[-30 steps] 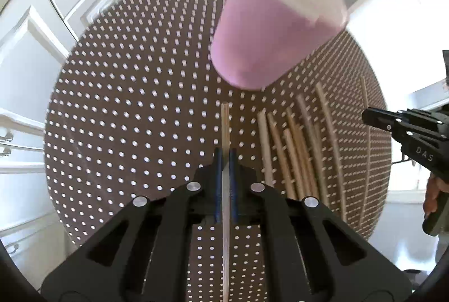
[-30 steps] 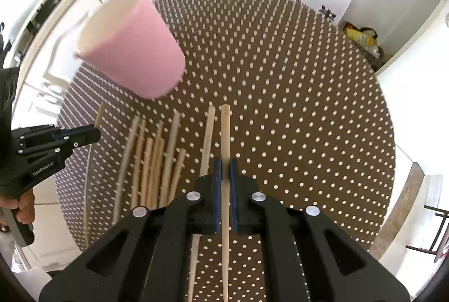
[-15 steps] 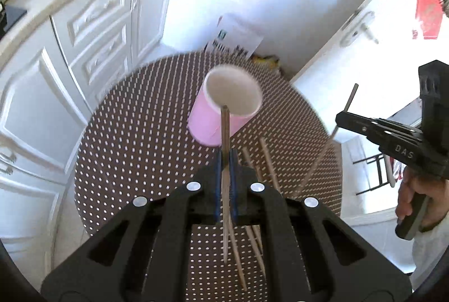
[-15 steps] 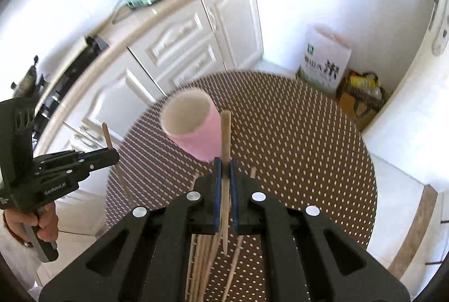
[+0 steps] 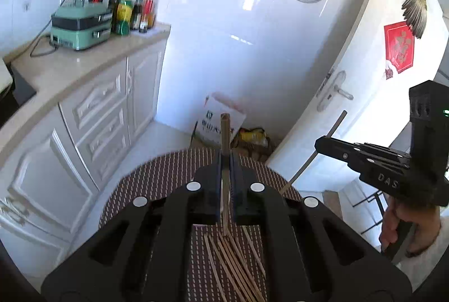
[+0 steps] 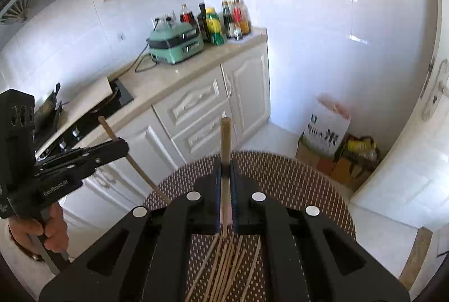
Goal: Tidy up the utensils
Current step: 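Lift the left gripper's stick over the pink cup while the right gripper carries its stick there, then open the left gripper over the pink cup while the right gripper releases its stick into it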
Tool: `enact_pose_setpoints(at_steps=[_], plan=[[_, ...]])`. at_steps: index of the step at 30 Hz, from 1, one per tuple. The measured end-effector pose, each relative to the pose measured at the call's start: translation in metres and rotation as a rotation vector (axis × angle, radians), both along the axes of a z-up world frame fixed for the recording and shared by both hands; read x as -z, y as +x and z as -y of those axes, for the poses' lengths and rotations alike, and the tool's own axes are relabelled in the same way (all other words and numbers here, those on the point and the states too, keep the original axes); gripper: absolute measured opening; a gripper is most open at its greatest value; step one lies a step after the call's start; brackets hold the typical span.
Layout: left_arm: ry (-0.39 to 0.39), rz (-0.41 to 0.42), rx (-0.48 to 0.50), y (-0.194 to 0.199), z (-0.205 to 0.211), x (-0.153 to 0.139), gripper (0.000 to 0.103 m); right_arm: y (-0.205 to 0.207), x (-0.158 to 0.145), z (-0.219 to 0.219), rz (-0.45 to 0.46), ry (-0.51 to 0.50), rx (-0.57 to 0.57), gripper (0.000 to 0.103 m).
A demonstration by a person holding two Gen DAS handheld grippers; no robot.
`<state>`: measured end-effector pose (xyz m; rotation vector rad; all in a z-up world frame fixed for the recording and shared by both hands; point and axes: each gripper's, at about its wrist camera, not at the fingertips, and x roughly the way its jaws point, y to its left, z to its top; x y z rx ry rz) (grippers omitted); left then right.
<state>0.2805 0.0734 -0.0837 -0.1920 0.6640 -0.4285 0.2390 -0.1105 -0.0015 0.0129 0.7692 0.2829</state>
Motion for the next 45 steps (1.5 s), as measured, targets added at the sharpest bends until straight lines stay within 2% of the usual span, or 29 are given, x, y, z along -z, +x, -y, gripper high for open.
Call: enact_pose_setpoints(at_steps=[3, 7, 11, 14, 23, 30, 36, 40, 45], plan=[[-0.013, 0.035, -0.008, 0.006, 0.003, -0.013, 0.005, 0.006, -0.006, -0.003, 0.037, 0.005, 0.011, 0.005], [0.009, 0.083, -0.015, 0.011, 0.012, -0.021, 0.005, 0.012, -0.007, -0.006, 0.081, 0.016, 0.034, 0.005], [0.042, 0.1, -0.027, 0.017, 0.018, -0.012, 0.005, 0.019, 0.005, -0.008, 0.094, 0.011, 0.061, 0.005], [0.048, 0.1, -0.036, 0.022, 0.019, 0.001, 0.005, 0.025, 0.023, -0.008, 0.066, 0.013, 0.082, 0.005], [0.092, 0.009, -0.033, 0.025, 0.022, 0.048, 0.005, 0.028, 0.06, -0.008, -0.036, 0.006, 0.084, 0.005], [0.115, -0.06, -0.021, 0.021, 0.023, 0.07, 0.005, 0.03, 0.084, -0.006, -0.115, 0.017, 0.092, 0.005], [0.115, -0.089, -0.029, 0.019, 0.023, 0.074, 0.006, 0.03, 0.101, -0.01, -0.167, 0.02, 0.079, 0.005], [0.118, -0.124, -0.038, 0.019, 0.024, 0.077, 0.006, 0.029, 0.103, -0.01, -0.173, 0.033, 0.069, 0.008], [0.126, -0.128, -0.062, 0.015, 0.025, 0.074, 0.009, 0.024, 0.099, -0.007, -0.171, 0.055, 0.058, 0.011]])
